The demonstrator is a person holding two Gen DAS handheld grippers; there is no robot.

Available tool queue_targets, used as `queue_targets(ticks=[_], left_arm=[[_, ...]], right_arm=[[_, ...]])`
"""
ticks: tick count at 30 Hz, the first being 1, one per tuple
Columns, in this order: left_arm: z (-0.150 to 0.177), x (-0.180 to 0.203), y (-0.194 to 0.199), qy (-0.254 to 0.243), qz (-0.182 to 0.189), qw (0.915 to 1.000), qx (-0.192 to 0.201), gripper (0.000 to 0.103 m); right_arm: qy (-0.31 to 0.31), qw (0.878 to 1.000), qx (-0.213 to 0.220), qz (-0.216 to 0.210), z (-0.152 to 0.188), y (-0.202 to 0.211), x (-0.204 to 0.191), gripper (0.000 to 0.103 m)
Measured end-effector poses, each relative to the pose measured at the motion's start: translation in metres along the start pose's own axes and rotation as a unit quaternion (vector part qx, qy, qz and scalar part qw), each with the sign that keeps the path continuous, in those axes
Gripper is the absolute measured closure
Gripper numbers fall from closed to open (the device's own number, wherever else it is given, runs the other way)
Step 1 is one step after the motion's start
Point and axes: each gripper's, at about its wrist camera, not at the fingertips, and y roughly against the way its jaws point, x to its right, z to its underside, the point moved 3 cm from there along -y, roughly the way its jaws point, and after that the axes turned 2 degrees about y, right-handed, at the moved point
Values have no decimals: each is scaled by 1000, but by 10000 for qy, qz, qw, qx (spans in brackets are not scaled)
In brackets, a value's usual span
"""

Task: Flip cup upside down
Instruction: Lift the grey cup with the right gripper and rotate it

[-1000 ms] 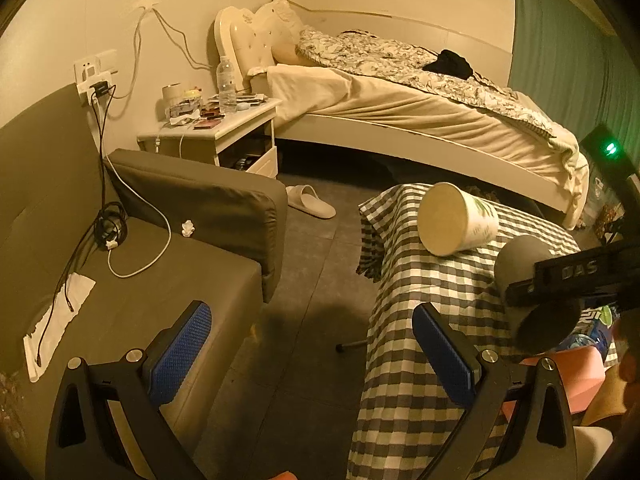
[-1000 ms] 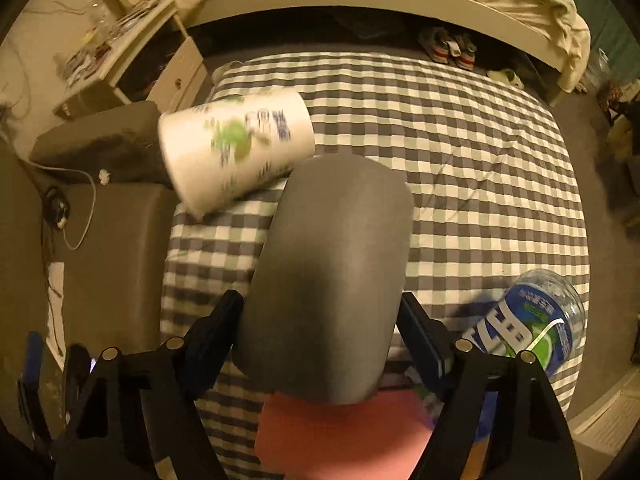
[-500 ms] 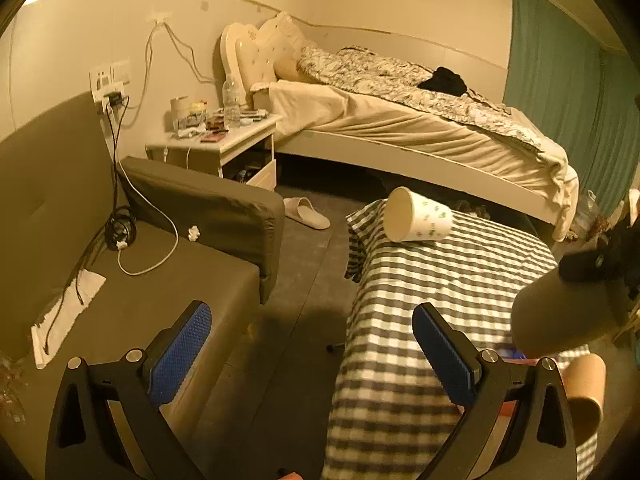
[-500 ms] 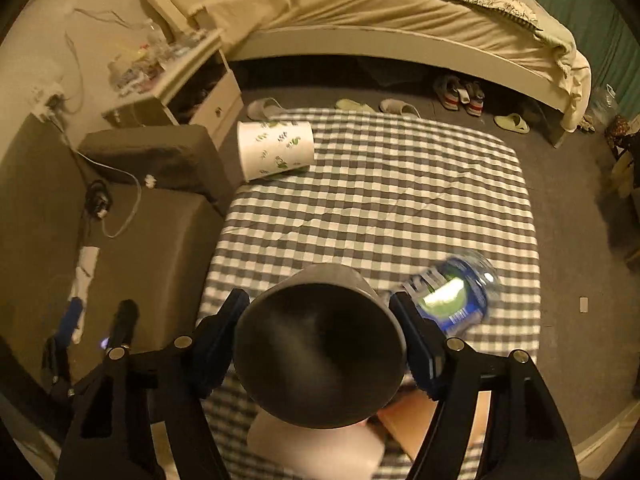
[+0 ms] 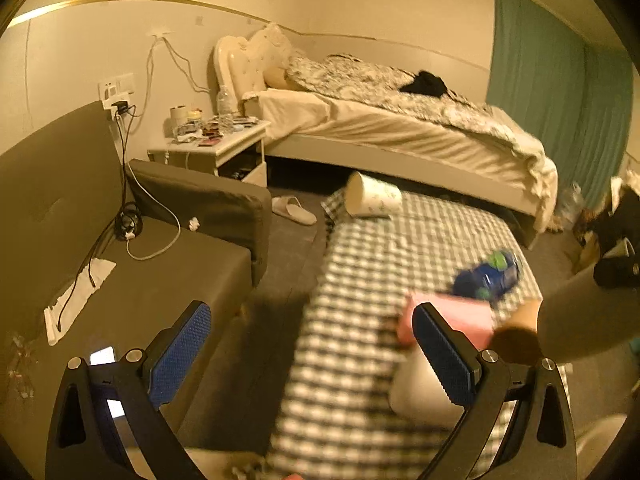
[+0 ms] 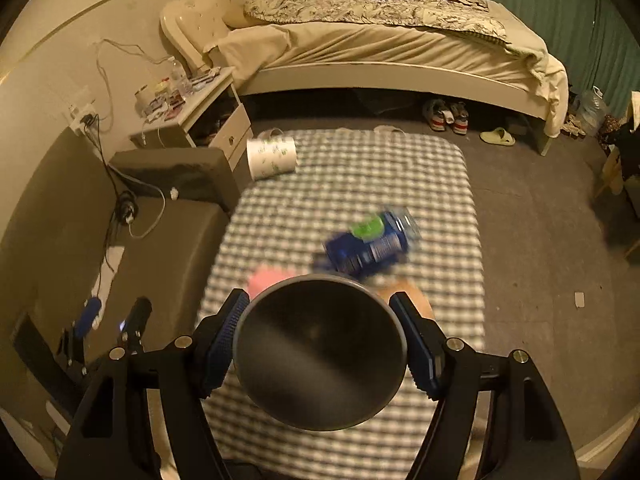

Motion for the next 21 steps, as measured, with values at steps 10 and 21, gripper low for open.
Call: queue_targets(ticks=[10, 21], left_arm=[[47, 42, 22, -516, 102, 9986, -87, 0], [60, 44, 21, -586, 121, 9981, -144, 0]], right_arm=[[-161, 9991, -393, 0, 87, -24, 25, 32], [-103, 9986, -470, 212, 112, -53, 29, 32]])
